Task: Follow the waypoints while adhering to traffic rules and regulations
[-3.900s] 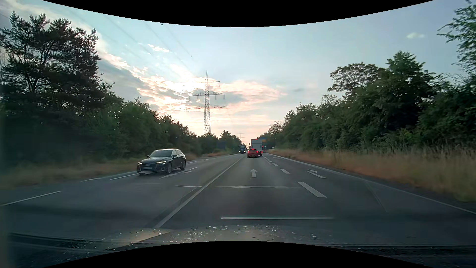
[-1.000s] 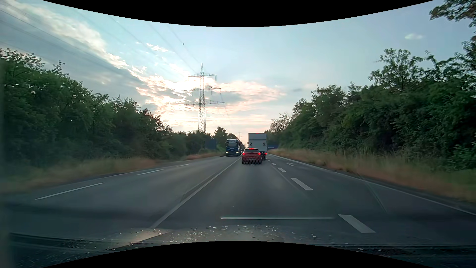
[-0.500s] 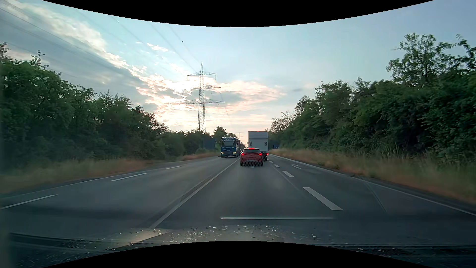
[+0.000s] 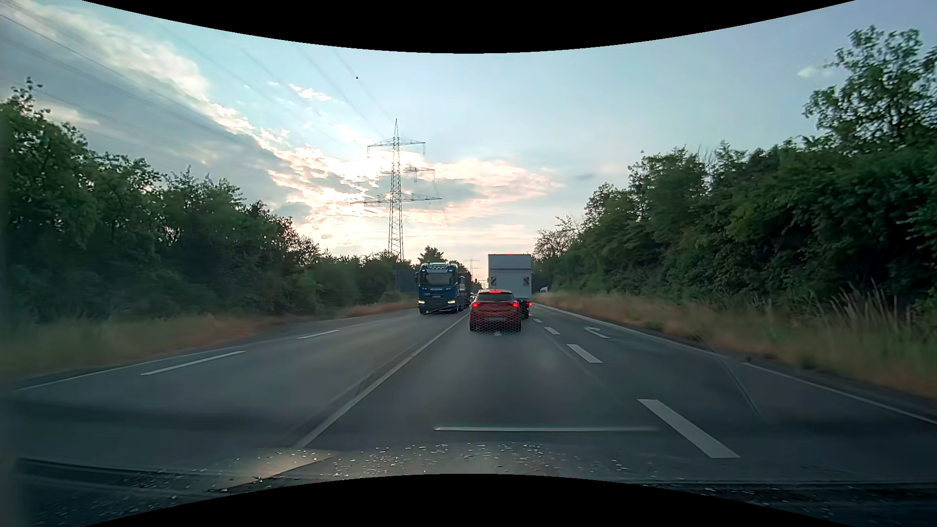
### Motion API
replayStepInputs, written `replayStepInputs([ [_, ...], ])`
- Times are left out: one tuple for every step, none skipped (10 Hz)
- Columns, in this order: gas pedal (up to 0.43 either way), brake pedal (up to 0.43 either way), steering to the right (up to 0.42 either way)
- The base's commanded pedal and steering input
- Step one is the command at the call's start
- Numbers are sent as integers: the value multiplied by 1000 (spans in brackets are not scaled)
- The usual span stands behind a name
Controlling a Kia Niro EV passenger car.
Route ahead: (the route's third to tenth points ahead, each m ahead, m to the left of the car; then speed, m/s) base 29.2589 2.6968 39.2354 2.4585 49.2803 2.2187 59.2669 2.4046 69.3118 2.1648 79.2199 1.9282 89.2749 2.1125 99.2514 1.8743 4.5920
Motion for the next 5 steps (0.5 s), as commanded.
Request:
replayStepInputs([
  [0,110,-5],
  [0,122,-5],
  [0,134,-5],
  [0,146,-5],
  [0,159,-5],
])
